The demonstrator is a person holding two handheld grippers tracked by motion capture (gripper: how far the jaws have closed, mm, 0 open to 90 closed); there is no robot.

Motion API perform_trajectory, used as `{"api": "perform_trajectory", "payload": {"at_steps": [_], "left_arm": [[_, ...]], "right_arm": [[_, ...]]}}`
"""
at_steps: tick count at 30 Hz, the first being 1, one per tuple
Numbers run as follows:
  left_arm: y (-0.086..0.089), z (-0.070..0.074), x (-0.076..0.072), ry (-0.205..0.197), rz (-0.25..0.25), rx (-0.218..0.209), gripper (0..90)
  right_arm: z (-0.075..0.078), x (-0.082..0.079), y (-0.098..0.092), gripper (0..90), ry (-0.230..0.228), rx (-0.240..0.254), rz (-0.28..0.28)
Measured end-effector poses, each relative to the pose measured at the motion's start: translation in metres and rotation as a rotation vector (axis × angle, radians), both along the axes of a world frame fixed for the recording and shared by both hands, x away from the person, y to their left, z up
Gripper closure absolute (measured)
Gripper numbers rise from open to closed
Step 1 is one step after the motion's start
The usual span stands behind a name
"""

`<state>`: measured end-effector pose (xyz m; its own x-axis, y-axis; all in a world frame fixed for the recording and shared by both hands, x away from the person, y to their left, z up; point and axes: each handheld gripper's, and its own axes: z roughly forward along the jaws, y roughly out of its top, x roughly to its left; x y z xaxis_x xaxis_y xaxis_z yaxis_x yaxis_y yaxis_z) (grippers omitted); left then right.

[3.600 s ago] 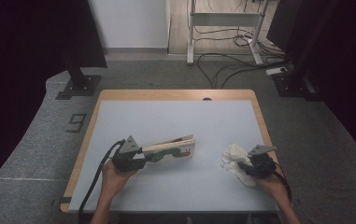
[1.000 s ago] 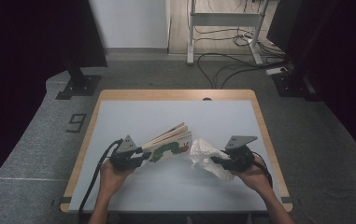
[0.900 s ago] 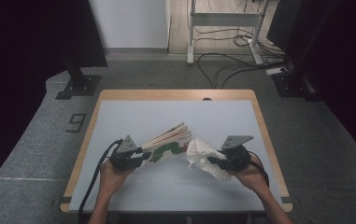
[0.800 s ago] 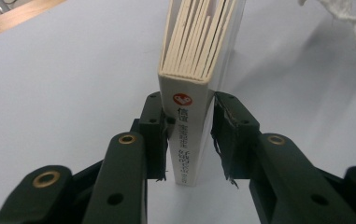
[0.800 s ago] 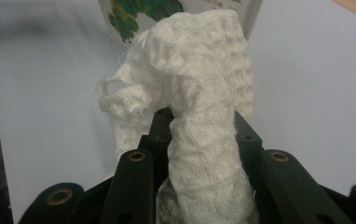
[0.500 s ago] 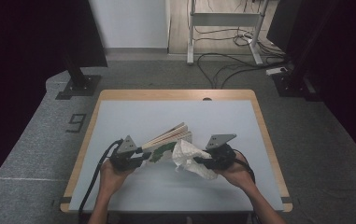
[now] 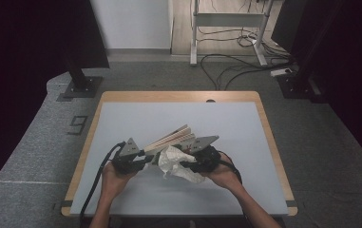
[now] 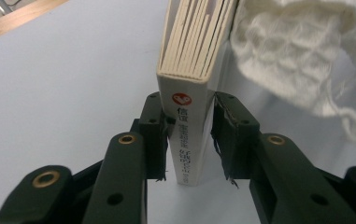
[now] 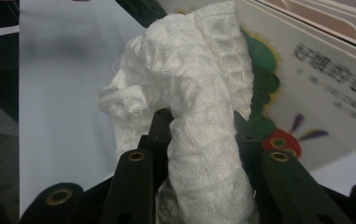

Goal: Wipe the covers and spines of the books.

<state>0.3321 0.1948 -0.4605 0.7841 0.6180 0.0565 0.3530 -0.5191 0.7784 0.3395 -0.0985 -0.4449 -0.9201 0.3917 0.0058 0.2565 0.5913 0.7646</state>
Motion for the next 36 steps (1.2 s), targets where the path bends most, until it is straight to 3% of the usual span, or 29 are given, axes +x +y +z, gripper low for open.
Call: {"api": "perform_trajectory", "payload": {"at_steps": [9,30,36], "left_arm": [[0.0,0.0,0.0,-0.002,0.0,0.003,65.6],[0.0,0.0,-0.001,-0.004,-0.002,0.006,65.3],[0.0,0.0,0.0,-0.003,-0.002,0.009,65.1]], "right_arm": [[-0.005,0.001,0.022,66.3,-0.007,-0.008,0.035],[-0.062,0.003,0.035,60.6,-0.008,-0.055,0.031],[-0.066,0.001,0.036,55.0,0.002,-0.062,0.043]]}}
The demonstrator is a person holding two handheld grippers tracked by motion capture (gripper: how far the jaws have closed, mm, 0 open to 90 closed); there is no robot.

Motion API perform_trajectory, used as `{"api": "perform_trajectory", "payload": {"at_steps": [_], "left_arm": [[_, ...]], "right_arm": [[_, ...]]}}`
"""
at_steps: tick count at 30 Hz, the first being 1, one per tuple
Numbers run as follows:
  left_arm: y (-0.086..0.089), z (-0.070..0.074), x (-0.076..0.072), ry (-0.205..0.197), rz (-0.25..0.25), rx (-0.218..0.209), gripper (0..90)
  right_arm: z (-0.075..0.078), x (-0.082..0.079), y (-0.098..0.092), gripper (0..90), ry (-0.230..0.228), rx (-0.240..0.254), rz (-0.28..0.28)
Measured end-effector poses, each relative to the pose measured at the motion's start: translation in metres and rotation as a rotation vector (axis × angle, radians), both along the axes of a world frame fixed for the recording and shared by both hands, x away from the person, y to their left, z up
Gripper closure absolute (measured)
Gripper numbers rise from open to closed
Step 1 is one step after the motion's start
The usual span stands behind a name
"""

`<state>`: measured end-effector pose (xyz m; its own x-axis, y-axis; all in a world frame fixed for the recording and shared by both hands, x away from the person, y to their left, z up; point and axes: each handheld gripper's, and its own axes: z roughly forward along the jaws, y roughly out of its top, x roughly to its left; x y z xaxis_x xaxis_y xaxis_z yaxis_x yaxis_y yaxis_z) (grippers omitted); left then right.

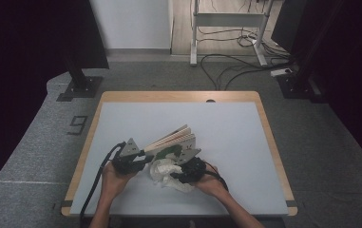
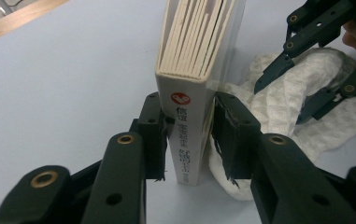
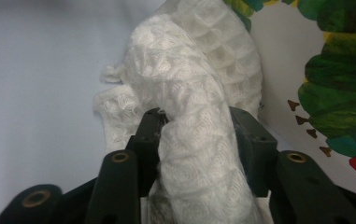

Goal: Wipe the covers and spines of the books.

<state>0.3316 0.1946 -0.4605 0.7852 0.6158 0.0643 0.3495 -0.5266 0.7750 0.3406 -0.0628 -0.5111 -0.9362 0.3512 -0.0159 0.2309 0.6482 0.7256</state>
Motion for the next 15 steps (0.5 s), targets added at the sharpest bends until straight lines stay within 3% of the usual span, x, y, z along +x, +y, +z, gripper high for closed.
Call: {"api": "perform_trajectory", "payload": {"at_steps": [6,15], "left_arm": [[0.0,0.0,0.0,0.005,0.001,-0.008,65.0],[0.0,0.0,0.001,0.009,0.001,-0.012,65.0]], "right_arm": [[0.008,-0.002,-0.002,38.1,-0.001,-0.005,0.013],[0.035,-0.001,-0.002,31.2,-0.013,0.042,0.007]]}}
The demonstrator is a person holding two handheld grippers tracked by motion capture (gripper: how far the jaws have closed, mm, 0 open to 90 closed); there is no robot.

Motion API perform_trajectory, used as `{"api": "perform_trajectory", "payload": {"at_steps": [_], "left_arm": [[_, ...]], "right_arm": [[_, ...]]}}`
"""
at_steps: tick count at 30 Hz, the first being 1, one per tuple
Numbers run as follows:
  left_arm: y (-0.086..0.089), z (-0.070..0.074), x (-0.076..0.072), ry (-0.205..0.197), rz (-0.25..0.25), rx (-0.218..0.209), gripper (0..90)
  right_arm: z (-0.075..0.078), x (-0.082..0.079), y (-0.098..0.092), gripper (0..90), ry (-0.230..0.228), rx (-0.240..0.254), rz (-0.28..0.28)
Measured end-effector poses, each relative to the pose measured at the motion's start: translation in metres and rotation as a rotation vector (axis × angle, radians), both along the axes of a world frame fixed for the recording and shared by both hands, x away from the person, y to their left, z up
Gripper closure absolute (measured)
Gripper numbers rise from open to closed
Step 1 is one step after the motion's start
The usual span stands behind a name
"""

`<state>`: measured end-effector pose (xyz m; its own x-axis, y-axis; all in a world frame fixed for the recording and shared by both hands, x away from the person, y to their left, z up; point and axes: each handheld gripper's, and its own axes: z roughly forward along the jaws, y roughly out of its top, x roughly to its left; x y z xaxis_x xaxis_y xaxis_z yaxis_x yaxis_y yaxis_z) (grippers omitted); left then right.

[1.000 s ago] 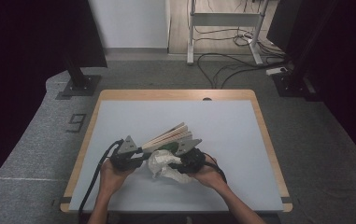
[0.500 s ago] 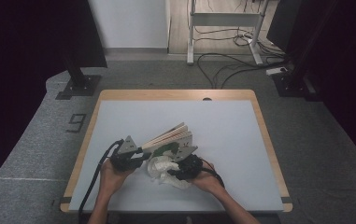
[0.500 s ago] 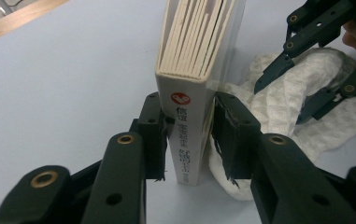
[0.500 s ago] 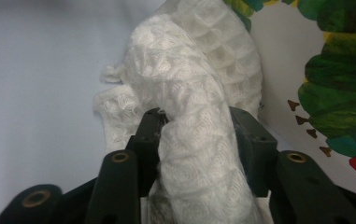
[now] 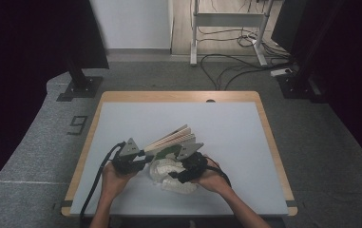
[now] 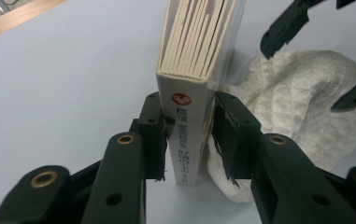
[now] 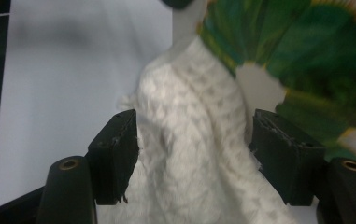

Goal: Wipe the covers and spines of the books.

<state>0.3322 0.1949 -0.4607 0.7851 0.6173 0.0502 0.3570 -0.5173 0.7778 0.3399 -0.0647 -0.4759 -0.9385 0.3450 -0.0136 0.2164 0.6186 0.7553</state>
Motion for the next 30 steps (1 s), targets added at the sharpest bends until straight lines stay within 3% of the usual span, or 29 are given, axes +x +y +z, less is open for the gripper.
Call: {"api": "perform_trajectory", "payload": {"at_steps": [4,9,21,30], "left_arm": [[0.0,0.0,0.0,0.001,-0.001,-0.001,64.9],[0.0,0.0,0.0,0.0,-0.001,-0.002,64.9],[0.0,0.0,0.0,0.004,0.0,-0.005,64.9],[0.0,0.0,0.0,0.005,0.0,-0.005,64.9]], "right_arm": [[0.008,0.002,-0.001,30.8,-0.006,0.018,-0.007],[0.015,0.008,-0.015,29.7,0.0,0.045,-0.049],[0.014,0.019,-0.062,26.1,-0.005,0.052,-0.17],[0.008,0.039,-0.074,15.6,0.009,0.065,-0.249]]}}
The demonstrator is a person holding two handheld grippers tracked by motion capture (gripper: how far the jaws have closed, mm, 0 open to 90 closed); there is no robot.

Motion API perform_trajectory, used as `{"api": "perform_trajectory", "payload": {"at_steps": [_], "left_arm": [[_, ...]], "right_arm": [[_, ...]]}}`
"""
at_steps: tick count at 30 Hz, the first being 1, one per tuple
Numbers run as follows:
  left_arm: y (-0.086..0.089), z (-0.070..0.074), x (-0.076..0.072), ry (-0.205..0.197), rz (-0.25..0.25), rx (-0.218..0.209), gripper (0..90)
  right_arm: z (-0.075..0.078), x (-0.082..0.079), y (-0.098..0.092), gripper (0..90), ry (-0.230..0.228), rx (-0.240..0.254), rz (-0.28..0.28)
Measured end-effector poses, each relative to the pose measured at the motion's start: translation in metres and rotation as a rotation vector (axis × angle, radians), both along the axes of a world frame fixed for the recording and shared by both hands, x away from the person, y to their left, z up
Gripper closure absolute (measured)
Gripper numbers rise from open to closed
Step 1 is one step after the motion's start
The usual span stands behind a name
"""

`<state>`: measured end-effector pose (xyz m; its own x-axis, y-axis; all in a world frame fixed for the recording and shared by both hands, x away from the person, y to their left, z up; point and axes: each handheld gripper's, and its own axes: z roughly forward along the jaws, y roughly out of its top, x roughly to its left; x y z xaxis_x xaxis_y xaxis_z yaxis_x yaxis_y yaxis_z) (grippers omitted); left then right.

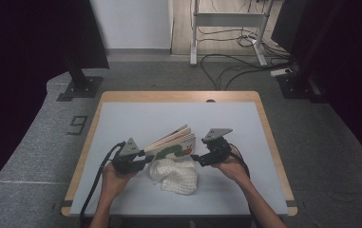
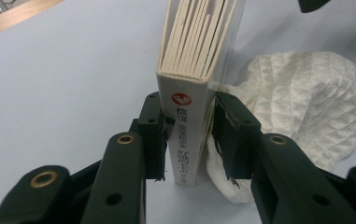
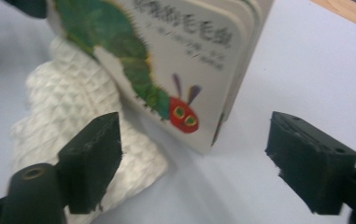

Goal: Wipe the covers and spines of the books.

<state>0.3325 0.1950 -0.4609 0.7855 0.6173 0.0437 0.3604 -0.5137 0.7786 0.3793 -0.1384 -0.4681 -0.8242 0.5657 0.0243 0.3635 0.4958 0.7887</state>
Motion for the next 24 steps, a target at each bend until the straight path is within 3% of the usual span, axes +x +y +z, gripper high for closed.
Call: {"api": "perform_trajectory", "payload": {"at_steps": [13,20,24], "left_arm": [[0.0,0.0,0.0,-0.001,-0.001,0.001,64.8],[0.0,0.0,0.0,-0.003,-0.001,0.001,64.9],[0.0,0.0,0.001,-0.003,-0.003,-0.001,65.0]], "right_arm": [[-0.003,0.034,0.025,13.1,-0.001,0.044,0.07],[-0.003,0.037,0.031,13.5,-0.008,0.058,0.126],[-0.001,0.035,0.024,18.7,0.006,0.068,0.135]]}}
